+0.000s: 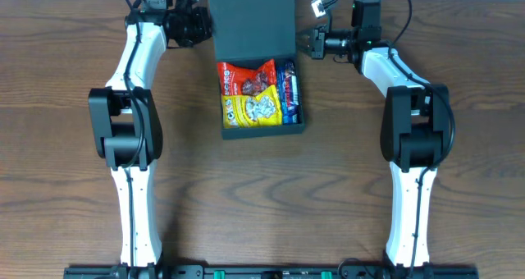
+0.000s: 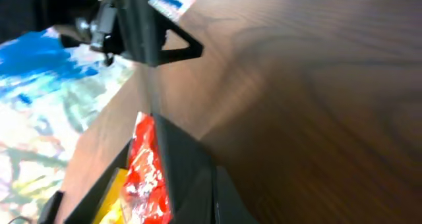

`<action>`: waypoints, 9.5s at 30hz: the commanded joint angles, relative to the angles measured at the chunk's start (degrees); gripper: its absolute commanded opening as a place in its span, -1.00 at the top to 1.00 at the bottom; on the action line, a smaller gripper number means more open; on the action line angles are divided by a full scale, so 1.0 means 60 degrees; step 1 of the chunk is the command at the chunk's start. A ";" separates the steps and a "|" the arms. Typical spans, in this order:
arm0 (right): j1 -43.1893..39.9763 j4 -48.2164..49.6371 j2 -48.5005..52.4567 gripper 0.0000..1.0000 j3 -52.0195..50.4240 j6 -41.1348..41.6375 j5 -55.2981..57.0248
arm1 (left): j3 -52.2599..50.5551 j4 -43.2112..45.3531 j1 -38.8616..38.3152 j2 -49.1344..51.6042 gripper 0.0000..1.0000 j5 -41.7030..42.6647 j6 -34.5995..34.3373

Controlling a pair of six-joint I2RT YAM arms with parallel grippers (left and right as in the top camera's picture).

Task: Pack container

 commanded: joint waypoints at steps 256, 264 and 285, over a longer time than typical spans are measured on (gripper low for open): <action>0.2586 -0.7133 -2.3642 -0.98 -1.6192 0.3504 1.1712 | -1.9642 0.2262 0.1647 -2.3544 -0.91 -0.5978 0.1424; 0.2605 -0.7136 -2.3635 -0.99 -1.6189 0.3504 1.1712 | -1.9642 0.2259 0.1647 -2.3544 -0.90 -0.5978 0.1424; 0.2605 -0.7136 -2.3635 -0.98 -1.6189 0.3504 1.1712 | -1.9642 0.2259 0.1647 -2.3544 -0.90 -0.5978 0.1424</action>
